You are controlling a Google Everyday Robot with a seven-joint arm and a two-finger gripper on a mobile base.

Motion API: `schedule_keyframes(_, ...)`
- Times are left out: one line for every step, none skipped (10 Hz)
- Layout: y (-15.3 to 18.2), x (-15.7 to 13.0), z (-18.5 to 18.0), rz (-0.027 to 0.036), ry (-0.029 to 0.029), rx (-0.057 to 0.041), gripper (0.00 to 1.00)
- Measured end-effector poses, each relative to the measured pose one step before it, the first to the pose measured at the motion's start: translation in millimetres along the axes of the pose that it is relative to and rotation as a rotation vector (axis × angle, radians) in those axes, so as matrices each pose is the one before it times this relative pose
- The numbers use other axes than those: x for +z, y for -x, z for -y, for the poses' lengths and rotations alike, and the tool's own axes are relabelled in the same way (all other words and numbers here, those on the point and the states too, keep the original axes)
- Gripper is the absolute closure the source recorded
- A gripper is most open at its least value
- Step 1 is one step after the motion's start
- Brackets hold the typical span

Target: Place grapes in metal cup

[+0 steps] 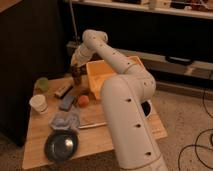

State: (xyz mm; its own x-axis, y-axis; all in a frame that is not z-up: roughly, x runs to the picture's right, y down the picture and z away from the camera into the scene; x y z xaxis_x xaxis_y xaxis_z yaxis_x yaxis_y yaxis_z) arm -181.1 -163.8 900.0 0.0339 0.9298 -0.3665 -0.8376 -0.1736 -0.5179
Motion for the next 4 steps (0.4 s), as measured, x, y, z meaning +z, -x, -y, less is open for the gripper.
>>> schedule_keyframes(0.28, -1.58, 1.79, -0.00371, -0.00897, 0.01030, 0.20)
schedule_keyframes(0.05, -1.44, 2.87, -0.01078, -0.01186, 0.02062, 0.20)
schedule_keyframes(-0.01, -2.10, 3.39, -0.00939, -0.01260, 0.03140, 0.20)
schedule_keyframes(0.43, -2.13, 2.19, -0.00312, -0.00826, 0.02077, 0.20)
